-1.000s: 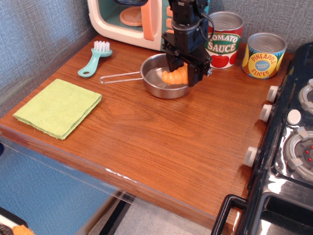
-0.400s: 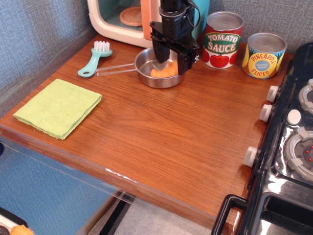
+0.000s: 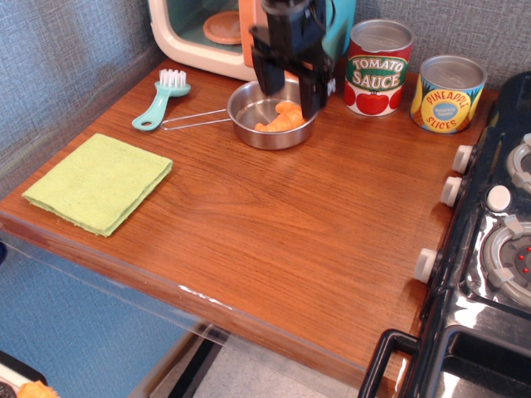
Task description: Place the croissant in the pot.
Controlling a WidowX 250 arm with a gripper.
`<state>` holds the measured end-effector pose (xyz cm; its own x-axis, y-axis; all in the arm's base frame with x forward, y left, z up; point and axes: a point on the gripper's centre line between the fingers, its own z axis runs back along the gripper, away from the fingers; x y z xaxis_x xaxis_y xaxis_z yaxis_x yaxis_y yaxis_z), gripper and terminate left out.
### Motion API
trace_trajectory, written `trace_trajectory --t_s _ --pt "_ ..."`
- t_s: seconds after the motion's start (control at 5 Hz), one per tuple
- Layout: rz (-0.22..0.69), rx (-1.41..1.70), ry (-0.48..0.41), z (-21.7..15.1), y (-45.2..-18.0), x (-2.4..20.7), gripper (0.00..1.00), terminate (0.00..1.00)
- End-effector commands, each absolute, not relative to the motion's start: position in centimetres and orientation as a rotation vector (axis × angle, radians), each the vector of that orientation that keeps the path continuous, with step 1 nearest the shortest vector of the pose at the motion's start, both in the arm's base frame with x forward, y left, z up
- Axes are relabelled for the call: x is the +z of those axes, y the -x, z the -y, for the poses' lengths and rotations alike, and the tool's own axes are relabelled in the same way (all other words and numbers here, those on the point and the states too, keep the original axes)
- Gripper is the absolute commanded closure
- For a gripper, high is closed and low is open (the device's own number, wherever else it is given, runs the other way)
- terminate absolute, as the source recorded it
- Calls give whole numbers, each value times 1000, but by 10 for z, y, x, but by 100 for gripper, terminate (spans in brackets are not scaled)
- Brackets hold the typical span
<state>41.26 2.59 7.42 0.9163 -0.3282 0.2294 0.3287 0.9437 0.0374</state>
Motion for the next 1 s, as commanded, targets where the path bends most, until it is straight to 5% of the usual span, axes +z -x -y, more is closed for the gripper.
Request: trace_trajectory --t_s 0.0,0.4,0.8 --pt "223 -277 -43 -39 -343 118 0 0" --pt "149 -260 -56 -46 -304 98 0 0" --pt "129 -256 -52 -51 -295 95 0 0"
